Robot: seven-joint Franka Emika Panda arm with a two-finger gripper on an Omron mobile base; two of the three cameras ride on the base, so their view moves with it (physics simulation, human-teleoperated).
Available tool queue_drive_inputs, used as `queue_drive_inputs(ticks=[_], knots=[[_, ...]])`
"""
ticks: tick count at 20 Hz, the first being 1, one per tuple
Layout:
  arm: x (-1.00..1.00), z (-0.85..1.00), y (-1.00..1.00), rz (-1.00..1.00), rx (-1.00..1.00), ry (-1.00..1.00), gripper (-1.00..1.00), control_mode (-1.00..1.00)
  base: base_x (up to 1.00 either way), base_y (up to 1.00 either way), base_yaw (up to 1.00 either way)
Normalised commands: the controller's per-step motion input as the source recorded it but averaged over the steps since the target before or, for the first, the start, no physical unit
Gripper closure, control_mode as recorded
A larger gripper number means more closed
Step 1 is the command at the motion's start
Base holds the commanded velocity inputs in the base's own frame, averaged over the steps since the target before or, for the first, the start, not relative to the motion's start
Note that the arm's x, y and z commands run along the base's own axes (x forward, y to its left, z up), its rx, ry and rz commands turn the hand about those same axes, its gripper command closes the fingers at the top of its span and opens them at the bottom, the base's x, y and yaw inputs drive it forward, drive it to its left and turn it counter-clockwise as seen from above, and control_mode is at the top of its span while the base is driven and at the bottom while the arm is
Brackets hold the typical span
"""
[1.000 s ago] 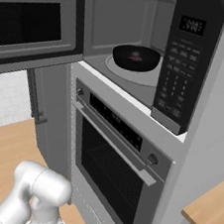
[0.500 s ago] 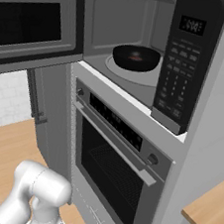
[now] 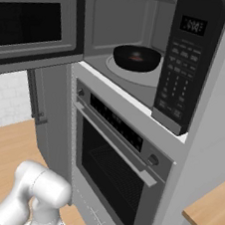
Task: Pick the potato from the sink and place it in the bowl. Then pick the bowl and place it in the microwave. Then close the microwave door and press the start button.
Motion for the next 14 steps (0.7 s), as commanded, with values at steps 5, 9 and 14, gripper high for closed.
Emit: queue_drive_inputs(ticks=[5, 9, 14], knots=[[0.92, -0.54, 0.57, -0.1, -0.03, -0.09, -1.0, -1.0, 0.0, 0.0, 0.0], [0.85, -0.35, 0.59, -0.12, -0.03, -0.02, -1.0, -1.0, 0.0, 0.0, 0.0], [0.66, -0.01, 0.12, -0.04, 0.0, 0.0, -1.0, -1.0, 0.0, 0.0, 0.0]])
